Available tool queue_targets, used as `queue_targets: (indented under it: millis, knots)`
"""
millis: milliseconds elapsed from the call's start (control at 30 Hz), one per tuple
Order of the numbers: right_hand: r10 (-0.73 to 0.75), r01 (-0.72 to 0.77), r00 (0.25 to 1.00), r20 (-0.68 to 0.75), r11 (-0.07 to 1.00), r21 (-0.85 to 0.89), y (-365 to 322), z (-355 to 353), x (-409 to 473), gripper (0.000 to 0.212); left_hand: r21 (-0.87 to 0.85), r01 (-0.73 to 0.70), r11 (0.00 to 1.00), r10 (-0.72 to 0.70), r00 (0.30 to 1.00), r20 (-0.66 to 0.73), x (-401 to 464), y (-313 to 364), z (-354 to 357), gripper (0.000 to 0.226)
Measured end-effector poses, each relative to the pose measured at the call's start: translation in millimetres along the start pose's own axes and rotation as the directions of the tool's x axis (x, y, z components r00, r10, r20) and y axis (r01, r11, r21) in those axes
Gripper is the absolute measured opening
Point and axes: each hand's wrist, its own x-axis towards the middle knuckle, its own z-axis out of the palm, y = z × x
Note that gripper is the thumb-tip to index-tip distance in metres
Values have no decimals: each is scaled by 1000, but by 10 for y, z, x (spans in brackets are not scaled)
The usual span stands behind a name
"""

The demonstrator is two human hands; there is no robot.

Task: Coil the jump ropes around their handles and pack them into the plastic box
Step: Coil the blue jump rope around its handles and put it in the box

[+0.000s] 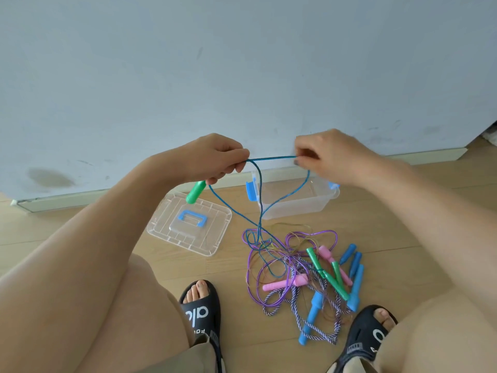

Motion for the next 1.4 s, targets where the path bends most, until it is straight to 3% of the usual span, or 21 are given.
queue_targets:
  millis: [100, 167, 200, 267, 333, 400, 533, 900, 1067, 1167, 1233, 1267, 1333, 1400]
  knots:
    - [315, -283, 940, 132, 934, -220, 297, -20, 41, 17, -4, -2, 1000, 2, 1000, -7, -7, -1, 2, 34]
    - [389, -294, 886, 252, 892, -344, 296, 51, 21, 11, 0, -13, 1000, 13, 1000, -7, -2, 30, 29, 33]
    - [353, -269, 887, 297, 919, -287, 243, 84, 33, 20, -4, -19, 1000, 19, 1000, -8, 4, 48, 41, 33]
    - [170, -218, 936, 308, 968, 128, 14, 98, 33, 31, -26, -29, 999, 29, 1000, -9, 18, 87, 59, 32]
    - [-10, -120, 975, 224, 820, 559, -330, 44, -11, 25, -45, -40, 998, 40, 999, -7, 30, 121, 82, 33]
    - [-31, -65, 991, 128, 733, 677, -517, 65, -19, 21, -55, -49, 997, 49, 999, -3, 37, 137, 107, 37]
    - [-46, 34, 999, 12, 857, 515, -550, 93, -52, 20, -38, -47, 998, 48, 999, 17, 26, 131, 121, 36]
    - [-125, 119, 992, -4, 940, 319, -370, -96, -102, 22, -32, -65, 997, 66, 997, 33, 15, 143, 88, 36]
    - [63, -66, 998, 19, 960, 272, 25, -184, -93, 22, -31, -50, 998, 49, 999, -21, -8, 49, -13, 36]
    - [279, -286, 935, 221, 958, -1, 306, -152, -45, 19, -13, -40, 999, 39, 999, -24, -21, 56, 5, 35]
    - [303, -283, 897, 322, 953, -108, 320, -75, -47, 11, -16, -38, 999, 38, 999, -29, -23, 84, 32, 34]
    - [260, -270, 906, 334, 963, -17, 251, -57, -45, 23, -19, -40, 999, 39, 999, -34, -18, 99, 42, 33]
    - [114, -215, 953, 279, 906, 364, -5, -51, -44, 38, -21, -47, 999, 46, 998, -35, -9, 134, 62, 33]
    - [22, -99, 990, 142, 822, 561, -279, -24, -26, 27, -22, -55, 998, 54, 998, -25, -1, 162, 88, 33]
